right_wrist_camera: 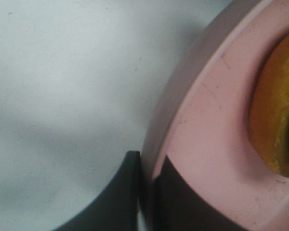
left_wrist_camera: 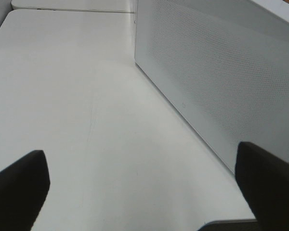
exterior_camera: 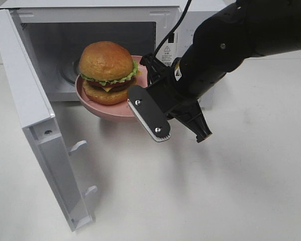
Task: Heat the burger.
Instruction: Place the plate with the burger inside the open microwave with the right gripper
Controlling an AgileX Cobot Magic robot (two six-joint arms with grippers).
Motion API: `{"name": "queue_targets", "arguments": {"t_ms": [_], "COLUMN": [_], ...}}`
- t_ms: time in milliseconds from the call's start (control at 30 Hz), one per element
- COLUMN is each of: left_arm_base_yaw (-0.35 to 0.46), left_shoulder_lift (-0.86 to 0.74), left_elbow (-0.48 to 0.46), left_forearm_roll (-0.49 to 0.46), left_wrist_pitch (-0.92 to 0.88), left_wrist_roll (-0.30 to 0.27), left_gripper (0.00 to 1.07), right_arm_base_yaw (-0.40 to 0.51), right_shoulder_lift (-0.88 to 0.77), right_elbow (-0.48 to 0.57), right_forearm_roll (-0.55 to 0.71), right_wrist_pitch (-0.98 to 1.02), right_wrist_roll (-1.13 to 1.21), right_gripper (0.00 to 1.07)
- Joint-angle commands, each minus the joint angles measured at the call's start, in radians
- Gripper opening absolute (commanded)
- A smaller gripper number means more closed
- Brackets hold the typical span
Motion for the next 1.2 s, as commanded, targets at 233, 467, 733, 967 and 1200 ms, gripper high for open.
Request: {"name": "queue_targets", "arguments": {"t_ms": [233,467,733,967,1200], "left_arm_base_yaw": [-0.004,-0.004,-0.004,-0.004,-0.004], "left_shoulder_lift": [-0.017,-0.017,-0.017,-0.017,-0.017], "left_elbow": [0.002,0.002,0.002,0.002,0.002], "left_forearm_roll": [-0.001,-0.001,-0.001,-0.001,-0.001], "left_wrist_pitch": [-0.016,-0.016,-0.016,-0.016,-0.016], "left_wrist_roll": [0.001,0.001,0.001,0.001,0.001], "left_gripper": [1.01,1.01,1.01,1.01,1.01], "right_arm_base_yaw": [-0.002,-0.002,-0.002,-0.002,-0.002], "right_shoulder_lift": [0.07,0.12,0.194,0.252,0.329], "right_elbow": [-0.129,-0.202,-0.318,-0.412,-0.539], "right_forearm_roll": [-0.003,-0.003,-0.011,-0.011,-0.029], "right_wrist_pitch": [-0.028,0.016,0.066,0.116,0.167], "right_wrist_roll": [0.015,0.015,0.029,0.038,0.066], "right_gripper": [0.0,0.0,0.0,0.0,0.0]}}
